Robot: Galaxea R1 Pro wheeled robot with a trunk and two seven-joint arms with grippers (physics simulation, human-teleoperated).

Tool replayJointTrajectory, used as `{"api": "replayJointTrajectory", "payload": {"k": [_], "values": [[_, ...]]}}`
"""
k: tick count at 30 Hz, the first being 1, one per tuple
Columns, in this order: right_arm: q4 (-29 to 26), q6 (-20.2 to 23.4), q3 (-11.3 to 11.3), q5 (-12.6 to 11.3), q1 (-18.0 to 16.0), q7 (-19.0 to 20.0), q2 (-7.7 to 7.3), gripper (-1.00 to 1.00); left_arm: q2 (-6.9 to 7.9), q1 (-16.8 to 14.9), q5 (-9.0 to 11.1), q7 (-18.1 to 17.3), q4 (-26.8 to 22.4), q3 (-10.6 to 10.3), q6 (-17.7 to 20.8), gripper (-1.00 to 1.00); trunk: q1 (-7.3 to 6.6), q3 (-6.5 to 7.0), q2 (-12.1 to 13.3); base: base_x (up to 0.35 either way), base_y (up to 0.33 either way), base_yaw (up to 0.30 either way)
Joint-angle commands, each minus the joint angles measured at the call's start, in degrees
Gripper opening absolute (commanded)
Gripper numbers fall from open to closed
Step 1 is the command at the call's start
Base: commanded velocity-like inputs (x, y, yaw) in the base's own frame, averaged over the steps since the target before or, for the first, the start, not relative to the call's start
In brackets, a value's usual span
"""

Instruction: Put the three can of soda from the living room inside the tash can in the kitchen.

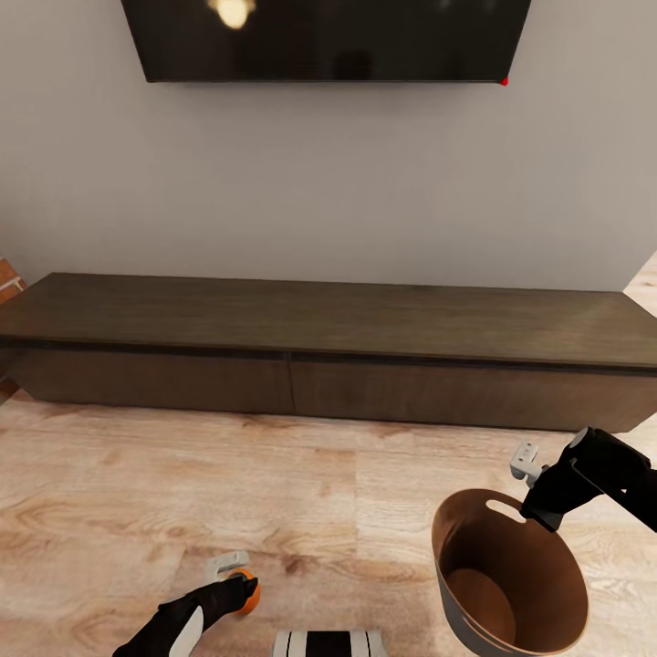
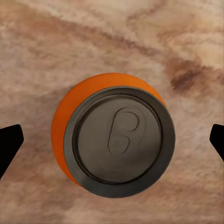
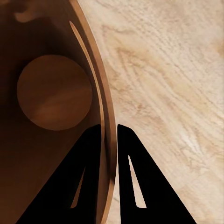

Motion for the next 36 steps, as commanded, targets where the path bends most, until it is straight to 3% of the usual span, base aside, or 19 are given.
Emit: {"api": "replayJointTrajectory", "payload": {"k": [1,7,13,25,31,36], "values": [[-0.01,0.54,0.01,-0.97,-0.02,0.28,0.0,-1.0,0.0,0.0,0.0,0.0,-0.01,-0.01,-0.01,1.0,0.0,0.0,0.0,0.0,0.0,0.0],[-0.01,0.54,0.08,-0.97,-0.02,0.28,0.0,-1.0,0.02,-0.01,0.0,0.0,-0.05,-0.01,-0.37,1.0,0.0,0.0,0.0,0.0,0.0,0.0],[-0.01,0.54,0.1,-0.97,-0.02,0.28,0.0,-1.0,0.03,-0.03,0.0,0.0,-0.03,-0.03,-1.18,1.0,0.15,-1.33,-0.08,0.0,0.0,0.0],[-0.01,0.54,0.95,-0.97,-0.02,0.28,0.0,-1.0,0.04,-0.05,0.0,0.0,-0.35,-0.04,-1.66,1.0,0.15,-1.33,-0.08,0.0,0.0,0.0],[-0.01,0.54,1.05,-0.97,0.0,0.28,0.0,-1.0,0.04,-0.45,0.0,0.0,-0.45,-0.03,-1.7,1.0,0.31,-2.66,-0.16,0.0,0.0,0.0],[-0.01,0.54,1.06,-0.97,0.04,0.28,0.0,-1.0,0.04,-0.78,0.0,0.01,-0.46,-0.05,-1.7,1.0,0.31,-2.66,-0.16,0.0,0.0,0.0]]}}
